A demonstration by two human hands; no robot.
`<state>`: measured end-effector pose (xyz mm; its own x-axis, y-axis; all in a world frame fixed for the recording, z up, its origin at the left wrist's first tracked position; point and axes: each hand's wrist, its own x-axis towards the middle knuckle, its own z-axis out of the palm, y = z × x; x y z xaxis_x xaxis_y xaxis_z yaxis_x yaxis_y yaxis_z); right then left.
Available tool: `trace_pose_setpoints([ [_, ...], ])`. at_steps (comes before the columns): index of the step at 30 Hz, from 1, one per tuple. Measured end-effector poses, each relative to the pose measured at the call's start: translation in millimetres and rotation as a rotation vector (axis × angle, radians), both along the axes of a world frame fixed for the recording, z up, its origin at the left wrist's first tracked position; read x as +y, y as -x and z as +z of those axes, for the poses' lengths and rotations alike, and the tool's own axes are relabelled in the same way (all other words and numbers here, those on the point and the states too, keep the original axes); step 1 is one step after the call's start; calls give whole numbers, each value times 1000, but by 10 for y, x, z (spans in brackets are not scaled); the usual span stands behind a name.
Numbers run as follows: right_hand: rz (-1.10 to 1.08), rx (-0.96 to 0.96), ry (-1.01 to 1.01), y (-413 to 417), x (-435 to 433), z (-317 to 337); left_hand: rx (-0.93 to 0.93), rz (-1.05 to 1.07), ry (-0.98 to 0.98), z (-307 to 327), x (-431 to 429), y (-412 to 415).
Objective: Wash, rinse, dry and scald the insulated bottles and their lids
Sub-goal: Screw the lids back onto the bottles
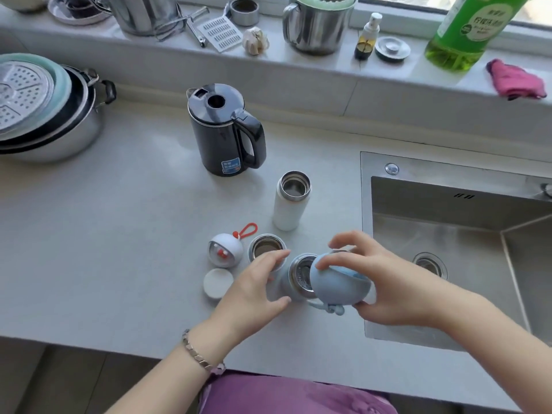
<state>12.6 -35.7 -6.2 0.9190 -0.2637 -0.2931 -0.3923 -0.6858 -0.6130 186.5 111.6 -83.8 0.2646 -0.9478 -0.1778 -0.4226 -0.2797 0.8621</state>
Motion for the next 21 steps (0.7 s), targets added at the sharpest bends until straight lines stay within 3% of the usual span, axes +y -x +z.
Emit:
trace_pose_setpoints([
  [6,53,99,141,-302,124,-316,84,27,-13,-122,-55,64],
  [9,-44,95,149,-282,210,-438,111,53,7,-129,-44,101],
  [12,-198,-26,102,-272,297,-565,162,78,-5,-165,-31,151],
  [18,-321,-2,120,-196,256,-553,446,41,-34,-8,-138,251],
  [21,-433,-74,64,-110,316,-637,229,-30,-49,66,-275,345],
])
